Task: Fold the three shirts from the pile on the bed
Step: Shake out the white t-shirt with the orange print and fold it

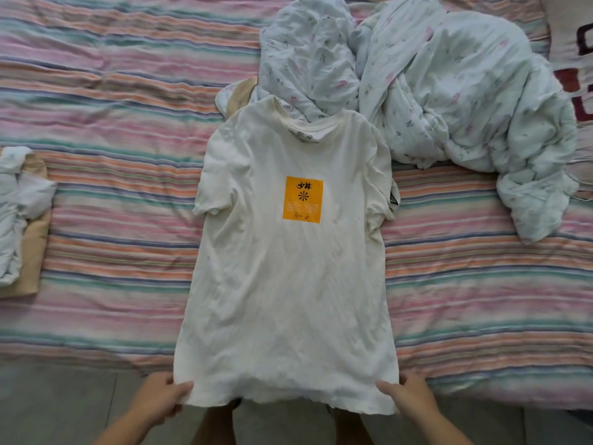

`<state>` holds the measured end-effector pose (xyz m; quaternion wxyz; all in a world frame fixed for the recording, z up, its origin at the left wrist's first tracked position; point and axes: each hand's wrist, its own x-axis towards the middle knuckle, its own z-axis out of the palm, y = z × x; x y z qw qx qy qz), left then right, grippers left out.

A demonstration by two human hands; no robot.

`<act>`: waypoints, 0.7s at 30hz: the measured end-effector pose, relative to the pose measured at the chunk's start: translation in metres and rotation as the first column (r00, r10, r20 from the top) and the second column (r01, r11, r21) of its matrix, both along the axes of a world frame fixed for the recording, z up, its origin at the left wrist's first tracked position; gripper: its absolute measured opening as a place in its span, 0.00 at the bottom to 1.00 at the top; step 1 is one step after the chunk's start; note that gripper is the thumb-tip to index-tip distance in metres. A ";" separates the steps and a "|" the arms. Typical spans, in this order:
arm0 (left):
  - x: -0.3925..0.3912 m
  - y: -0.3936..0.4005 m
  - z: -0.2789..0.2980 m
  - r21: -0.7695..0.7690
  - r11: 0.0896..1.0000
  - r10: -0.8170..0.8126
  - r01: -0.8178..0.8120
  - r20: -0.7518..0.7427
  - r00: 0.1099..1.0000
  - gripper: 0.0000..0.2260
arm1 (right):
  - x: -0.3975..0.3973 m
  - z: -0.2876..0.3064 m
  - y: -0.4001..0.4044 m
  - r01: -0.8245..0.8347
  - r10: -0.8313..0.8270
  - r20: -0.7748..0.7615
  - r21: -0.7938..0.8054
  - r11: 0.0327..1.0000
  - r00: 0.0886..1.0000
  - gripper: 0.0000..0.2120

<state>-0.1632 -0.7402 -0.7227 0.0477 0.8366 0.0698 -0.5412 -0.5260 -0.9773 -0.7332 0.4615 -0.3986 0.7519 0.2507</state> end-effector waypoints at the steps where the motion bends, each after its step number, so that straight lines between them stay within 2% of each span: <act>1: 0.004 -0.008 -0.002 0.007 0.997 -0.078 0.077 0.029 0.997 0.10 | 0.010 0.001 -0.006 0.019 -0.020 -0.018 -0.052 0.998 1.000 0.19; 3: 0.017 -0.032 -0.002 -0.005 0.990 -0.139 0.142 0.174 0.975 0.14 | 0.034 0.012 -0.027 0.065 -0.072 -0.028 -0.213 0.975 0.997 0.28; 5: 0.034 -0.069 0.002 -0.067 0.997 -0.018 0.045 0.352 0.936 0.12 | 0.061 0.022 -0.054 0.104 -0.105 0.015 -0.352 0.930 0.994 0.31; 6: 0.045 -0.091 0.004 -0.119 0.993 0.058 -0.012 0.387 0.920 0.14 | 0.074 0.024 -0.069 0.134 -0.125 0.049 -0.392 0.910 0.991 0.31; 9: 0.080 -0.156 -0.001 -0.329 0.921 0.300 -0.207 0.260 0.918 0.21 | 0.116 0.025 -0.120 0.296 -0.249 0.161 -0.459 0.838 0.955 0.29; 13: 0.119 -0.233 -0.007 -0.511 0.776 0.513 -0.371 0.167 0.842 0.22 | 0.163 0.006 -0.189 0.607 -0.480 0.380 -0.380 0.698 0.791 0.24; 16: 0.134 -0.271 -0.011 -0.553 0.645 0.624 -0.527 -0.016 0.781 0.19 | 0.178 -0.011 -0.226 0.745 -0.595 0.495 -0.182 0.642 0.633 0.24; 19: 0.142 -0.282 -0.022 -0.472 0.646 0.655 -0.600 -0.060 0.753 0.14 | 0.185 -0.019 -0.244 0.784 -0.655 0.505 -0.073 0.616 0.562 0.18; 21: 0.147 -0.281 -0.028 -0.441 0.680 0.662 -0.586 0.026 0.749 0.20 | 0.184 -0.023 -0.249 0.818 -0.700 0.488 -0.055 0.572 0.522 0.14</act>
